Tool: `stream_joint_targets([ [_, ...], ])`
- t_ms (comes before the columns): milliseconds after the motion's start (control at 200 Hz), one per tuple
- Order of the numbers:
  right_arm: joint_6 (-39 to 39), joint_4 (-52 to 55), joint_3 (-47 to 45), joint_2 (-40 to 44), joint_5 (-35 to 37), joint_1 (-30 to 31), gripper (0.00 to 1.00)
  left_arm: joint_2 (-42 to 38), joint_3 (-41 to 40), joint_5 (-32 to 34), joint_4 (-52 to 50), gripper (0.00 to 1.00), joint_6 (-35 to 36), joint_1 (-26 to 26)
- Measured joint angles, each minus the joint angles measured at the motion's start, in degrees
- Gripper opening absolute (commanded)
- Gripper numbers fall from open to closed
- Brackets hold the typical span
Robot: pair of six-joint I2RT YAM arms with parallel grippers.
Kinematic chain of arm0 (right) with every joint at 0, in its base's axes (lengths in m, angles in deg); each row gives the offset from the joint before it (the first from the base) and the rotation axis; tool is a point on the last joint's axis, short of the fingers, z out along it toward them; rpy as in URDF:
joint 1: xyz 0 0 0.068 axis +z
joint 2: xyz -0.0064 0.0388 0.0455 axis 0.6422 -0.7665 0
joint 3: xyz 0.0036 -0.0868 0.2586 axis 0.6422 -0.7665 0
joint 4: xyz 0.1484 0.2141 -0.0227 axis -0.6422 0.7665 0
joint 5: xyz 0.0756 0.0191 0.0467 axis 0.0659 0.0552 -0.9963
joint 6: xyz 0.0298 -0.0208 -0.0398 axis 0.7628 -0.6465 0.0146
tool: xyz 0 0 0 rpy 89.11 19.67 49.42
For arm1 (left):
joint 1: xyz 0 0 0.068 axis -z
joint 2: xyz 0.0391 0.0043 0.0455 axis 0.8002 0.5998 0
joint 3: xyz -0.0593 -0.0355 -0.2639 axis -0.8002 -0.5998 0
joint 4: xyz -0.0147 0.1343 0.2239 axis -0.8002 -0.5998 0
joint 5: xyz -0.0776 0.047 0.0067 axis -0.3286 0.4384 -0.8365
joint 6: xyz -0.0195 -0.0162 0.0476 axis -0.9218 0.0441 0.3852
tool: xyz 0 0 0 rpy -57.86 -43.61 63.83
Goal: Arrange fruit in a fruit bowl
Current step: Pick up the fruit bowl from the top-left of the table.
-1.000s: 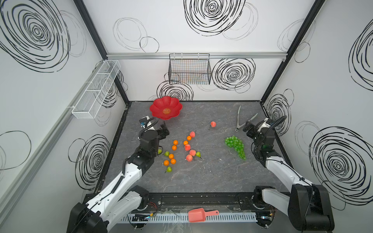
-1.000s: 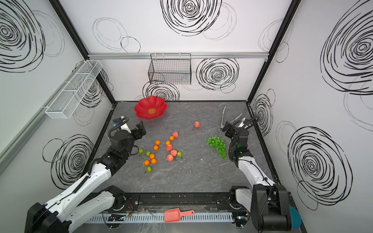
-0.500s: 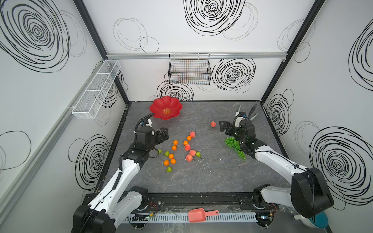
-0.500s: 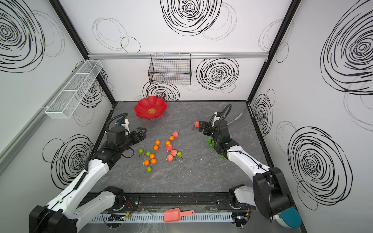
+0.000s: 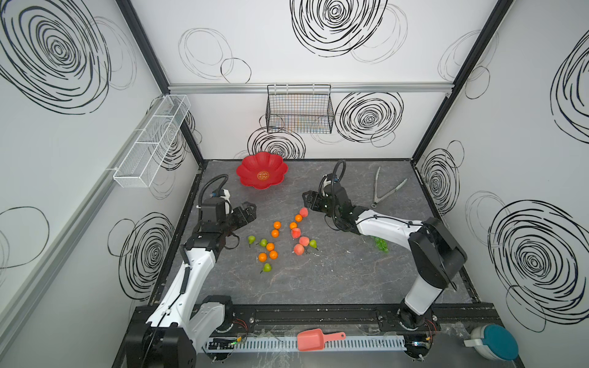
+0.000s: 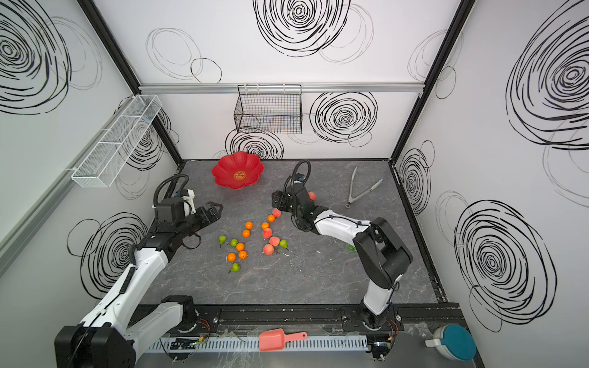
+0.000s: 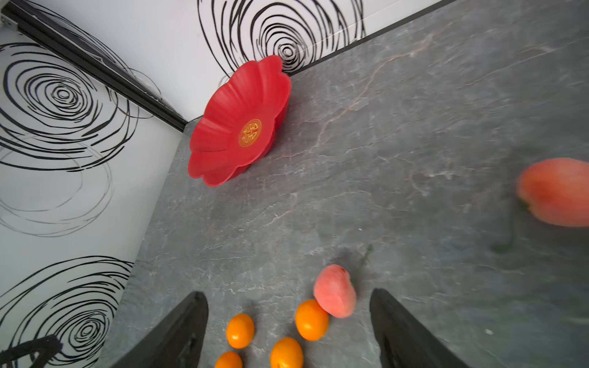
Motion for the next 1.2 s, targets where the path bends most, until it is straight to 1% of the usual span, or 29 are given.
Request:
stream_joint_targets([
  [245, 4.44, 0.02, 10.78, -11.13, -0.85, 0.85, 0.80, 6.67, 6.51, 1.27, -0.83, 0.96, 0.94, 1.70],
  [435, 6.86, 0.09, 17.31, -17.51, -2.16, 0.61, 0.78, 9.64, 7.54, 1.27, -0.44, 0.96, 1.09, 1.79],
  [735, 10.86, 0.04, 27.21, -27.06, -4.96, -0.87, 0.74, 9.94, 7.08, -1.68, 2.16, 0.96, 1.09, -1.62],
  [975, 12.87, 0.09, 36.11, -34.91, -8.41, -2.54, 0.72, 9.94, 5.99, -3.58, 3.30, 0.96, 1.09, -2.03],
  [1201, 14.84, 1.03, 46.71, -41.70, -10.62, -3.02, 0.68, 9.94, 5.46, -4.90, 4.44, 0.96, 1.11, -2.21],
])
